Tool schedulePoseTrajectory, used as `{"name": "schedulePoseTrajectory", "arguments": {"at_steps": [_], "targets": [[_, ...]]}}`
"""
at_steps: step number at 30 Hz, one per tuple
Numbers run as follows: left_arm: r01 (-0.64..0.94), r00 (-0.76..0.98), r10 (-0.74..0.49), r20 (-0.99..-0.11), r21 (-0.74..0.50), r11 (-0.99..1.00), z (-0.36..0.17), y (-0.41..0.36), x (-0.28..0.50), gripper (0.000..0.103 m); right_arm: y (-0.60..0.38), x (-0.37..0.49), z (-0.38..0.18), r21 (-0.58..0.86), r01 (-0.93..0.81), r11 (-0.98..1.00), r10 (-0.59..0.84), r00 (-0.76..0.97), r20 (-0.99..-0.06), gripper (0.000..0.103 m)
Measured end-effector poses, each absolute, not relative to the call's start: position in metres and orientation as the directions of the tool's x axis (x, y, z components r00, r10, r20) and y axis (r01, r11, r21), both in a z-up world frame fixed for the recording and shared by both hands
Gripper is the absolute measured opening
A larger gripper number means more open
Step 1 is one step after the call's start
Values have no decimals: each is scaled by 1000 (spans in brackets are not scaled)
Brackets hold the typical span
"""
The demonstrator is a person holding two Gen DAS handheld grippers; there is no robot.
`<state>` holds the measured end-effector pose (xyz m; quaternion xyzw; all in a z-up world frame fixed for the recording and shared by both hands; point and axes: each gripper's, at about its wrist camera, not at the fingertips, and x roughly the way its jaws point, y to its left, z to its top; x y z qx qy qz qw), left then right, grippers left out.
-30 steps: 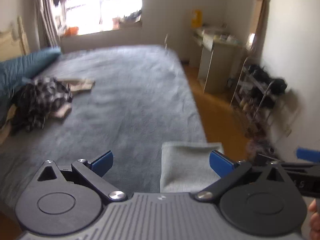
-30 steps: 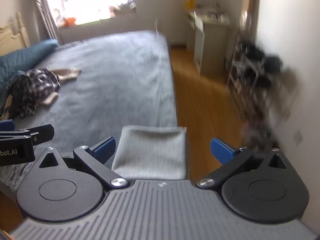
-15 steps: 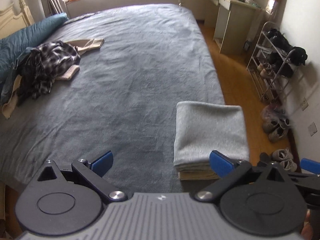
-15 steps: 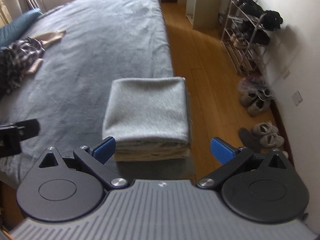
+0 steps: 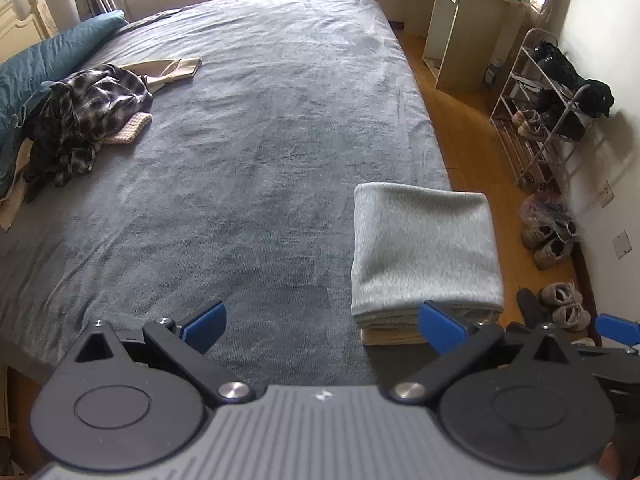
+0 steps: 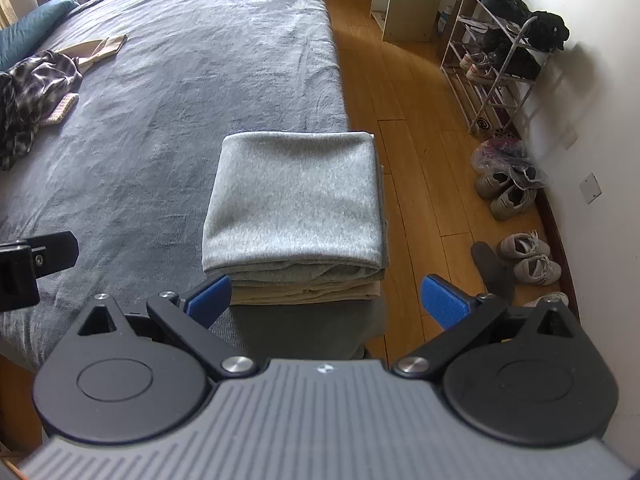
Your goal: Fold clothes
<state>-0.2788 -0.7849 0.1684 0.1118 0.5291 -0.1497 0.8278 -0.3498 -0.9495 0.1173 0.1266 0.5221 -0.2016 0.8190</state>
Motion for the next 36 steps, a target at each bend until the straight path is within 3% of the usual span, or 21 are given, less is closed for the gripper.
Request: {"name": "schedulePoseTrajectory", "arguments": {"at_steps": [36], "targets": [[396, 370, -169, -914, -9, 918, 165, -793, -271, 103, -949, -341, 118, -45, 475, 879, -227, 334, -915, 102]]}}
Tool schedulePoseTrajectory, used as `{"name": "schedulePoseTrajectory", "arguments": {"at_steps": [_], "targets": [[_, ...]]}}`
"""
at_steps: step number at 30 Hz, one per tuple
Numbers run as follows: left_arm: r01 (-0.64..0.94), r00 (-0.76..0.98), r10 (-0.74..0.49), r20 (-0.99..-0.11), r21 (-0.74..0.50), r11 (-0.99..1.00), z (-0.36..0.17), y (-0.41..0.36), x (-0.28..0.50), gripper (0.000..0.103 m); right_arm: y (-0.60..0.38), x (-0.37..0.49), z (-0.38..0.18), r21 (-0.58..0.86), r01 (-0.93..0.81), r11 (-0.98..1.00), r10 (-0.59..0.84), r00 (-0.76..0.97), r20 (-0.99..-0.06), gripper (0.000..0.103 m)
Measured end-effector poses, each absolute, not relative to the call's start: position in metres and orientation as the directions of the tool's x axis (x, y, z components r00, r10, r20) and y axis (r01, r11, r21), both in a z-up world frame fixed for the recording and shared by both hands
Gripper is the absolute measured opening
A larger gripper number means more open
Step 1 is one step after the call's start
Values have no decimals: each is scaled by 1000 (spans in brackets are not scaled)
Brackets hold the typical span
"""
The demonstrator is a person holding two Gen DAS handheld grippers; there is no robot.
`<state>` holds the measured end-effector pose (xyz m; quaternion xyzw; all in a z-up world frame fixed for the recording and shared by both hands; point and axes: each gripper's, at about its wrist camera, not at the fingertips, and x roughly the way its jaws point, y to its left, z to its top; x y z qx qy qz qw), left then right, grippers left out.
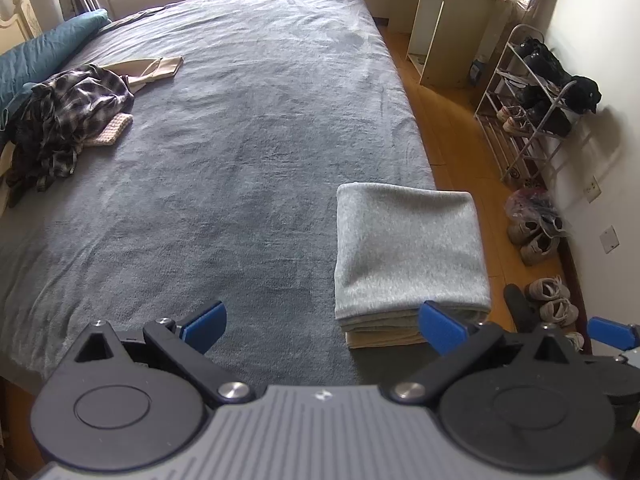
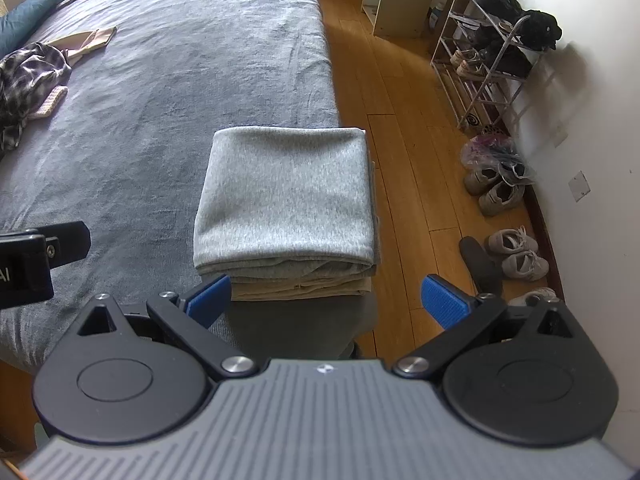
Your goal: Fold clothes
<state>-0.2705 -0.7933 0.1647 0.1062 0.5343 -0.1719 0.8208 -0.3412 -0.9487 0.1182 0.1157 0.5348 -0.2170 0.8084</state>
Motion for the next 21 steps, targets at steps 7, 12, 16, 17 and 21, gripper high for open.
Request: {"name": "schedulePoseTrajectory", "arguments": {"at_steps": [7, 12, 16, 17, 21], "targets": [[393, 359, -172, -917, -18, 919, 162, -791, -270, 103, -946, -341, 118, -54, 479, 876, -234, 324, -917, 102], [391, 353, -173, -919, -23, 920, 161, -789, -270, 103, -944, -341, 118, -60, 481, 875, -238, 320, -917, 102], [391, 353, -172, -920, -22, 920, 161, -788, -271, 103, -944, -340, 117, -61, 483, 873, -239, 317, -918, 102], [391, 352, -172, -920, -22, 920, 160, -788, -271, 103, -944, -340, 117, -61, 483, 874, -239, 315, -918, 102], [392, 350, -173, -921, -24, 920, 160, -788, -272, 103, -942, -340, 116, -64, 482, 874, -240, 312, -919, 102]]}}
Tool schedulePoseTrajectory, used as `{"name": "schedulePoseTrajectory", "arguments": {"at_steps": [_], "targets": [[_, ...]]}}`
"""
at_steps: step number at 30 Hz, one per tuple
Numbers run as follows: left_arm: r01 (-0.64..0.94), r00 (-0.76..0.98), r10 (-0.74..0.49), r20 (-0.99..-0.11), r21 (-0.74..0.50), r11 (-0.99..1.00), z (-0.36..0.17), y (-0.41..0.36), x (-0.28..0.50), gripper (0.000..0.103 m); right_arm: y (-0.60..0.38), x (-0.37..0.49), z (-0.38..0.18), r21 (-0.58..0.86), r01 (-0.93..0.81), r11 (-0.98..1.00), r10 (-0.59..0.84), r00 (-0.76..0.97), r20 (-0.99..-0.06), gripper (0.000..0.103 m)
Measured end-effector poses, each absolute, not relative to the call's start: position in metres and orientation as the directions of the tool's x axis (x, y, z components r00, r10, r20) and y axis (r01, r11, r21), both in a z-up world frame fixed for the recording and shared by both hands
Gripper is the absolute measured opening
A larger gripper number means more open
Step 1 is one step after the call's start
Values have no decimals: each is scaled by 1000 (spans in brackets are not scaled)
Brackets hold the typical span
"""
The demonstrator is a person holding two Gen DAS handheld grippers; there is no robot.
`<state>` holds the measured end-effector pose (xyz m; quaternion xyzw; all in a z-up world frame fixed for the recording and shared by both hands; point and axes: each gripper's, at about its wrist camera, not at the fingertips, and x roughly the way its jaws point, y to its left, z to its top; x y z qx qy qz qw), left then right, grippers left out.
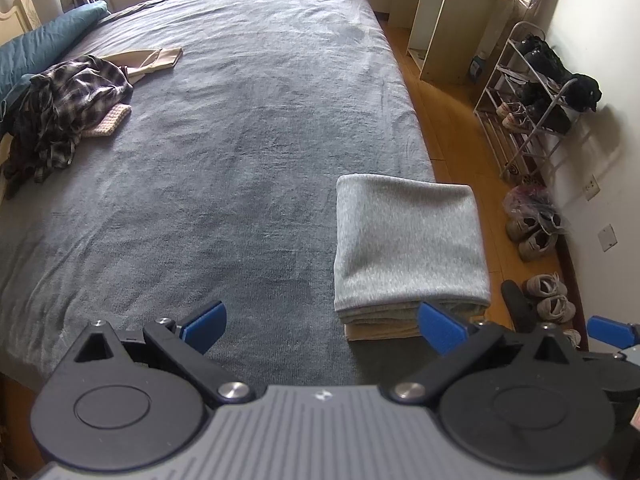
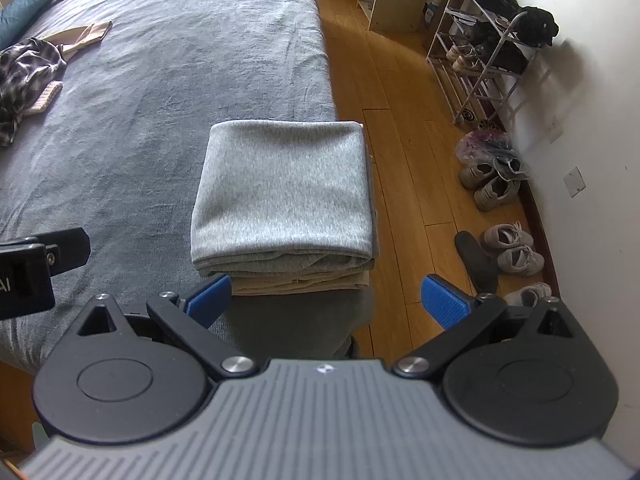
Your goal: Fold clothes
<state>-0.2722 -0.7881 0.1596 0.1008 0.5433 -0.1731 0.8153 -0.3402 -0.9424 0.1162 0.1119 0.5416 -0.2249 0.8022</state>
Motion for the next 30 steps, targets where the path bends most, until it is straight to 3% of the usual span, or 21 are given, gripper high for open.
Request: {"name": "schedulePoseTrajectory", "arguments": {"at_steps": [30], "targets": [[402, 339, -172, -925, -23, 915, 157, -793, -270, 103, -946, -336, 112, -70, 489, 869, -238, 290, -927, 102]]}}
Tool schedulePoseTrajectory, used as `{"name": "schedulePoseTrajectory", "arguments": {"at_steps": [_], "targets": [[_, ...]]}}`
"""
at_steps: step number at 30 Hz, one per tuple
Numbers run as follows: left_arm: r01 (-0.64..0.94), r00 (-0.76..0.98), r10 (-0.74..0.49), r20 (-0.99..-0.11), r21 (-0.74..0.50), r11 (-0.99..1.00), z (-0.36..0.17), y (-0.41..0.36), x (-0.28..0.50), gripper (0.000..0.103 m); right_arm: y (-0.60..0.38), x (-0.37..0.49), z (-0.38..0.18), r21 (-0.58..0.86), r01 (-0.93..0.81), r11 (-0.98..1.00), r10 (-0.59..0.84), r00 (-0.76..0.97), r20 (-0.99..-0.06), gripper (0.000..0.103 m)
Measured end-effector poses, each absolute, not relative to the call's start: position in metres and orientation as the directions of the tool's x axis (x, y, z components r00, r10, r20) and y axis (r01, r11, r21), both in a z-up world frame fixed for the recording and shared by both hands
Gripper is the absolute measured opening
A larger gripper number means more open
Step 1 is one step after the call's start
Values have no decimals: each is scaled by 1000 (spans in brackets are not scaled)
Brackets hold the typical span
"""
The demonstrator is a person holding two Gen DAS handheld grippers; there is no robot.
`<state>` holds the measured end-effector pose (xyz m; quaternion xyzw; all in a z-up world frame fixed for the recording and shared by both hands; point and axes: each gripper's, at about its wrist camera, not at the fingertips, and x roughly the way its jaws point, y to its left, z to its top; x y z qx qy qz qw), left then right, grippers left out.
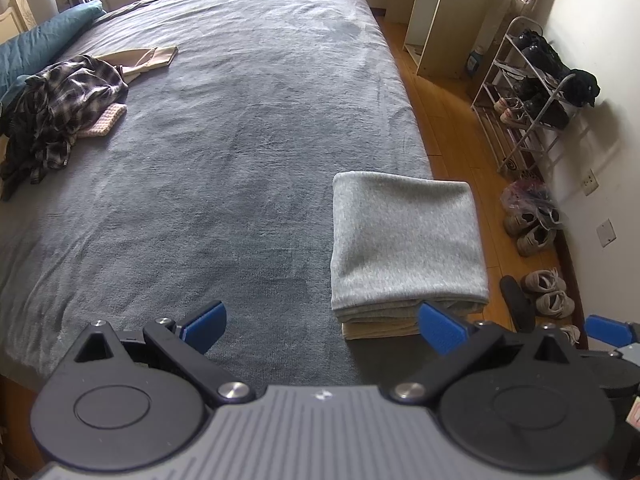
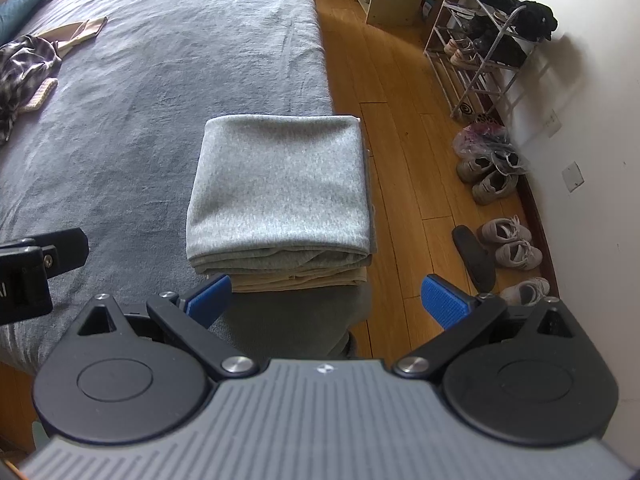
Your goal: Fold clothes
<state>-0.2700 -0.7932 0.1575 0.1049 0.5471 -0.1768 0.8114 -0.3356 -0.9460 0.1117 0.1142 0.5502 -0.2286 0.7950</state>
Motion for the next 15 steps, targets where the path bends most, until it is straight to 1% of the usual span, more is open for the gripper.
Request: {"name": "schedulePoseTrajectory", "arguments": {"at_steps": [15], "targets": [[393, 343, -172, -924, -26, 919, 159, -790, -268, 103, -941, -333, 113, -73, 480, 874, -238, 293, -926, 102]]}}
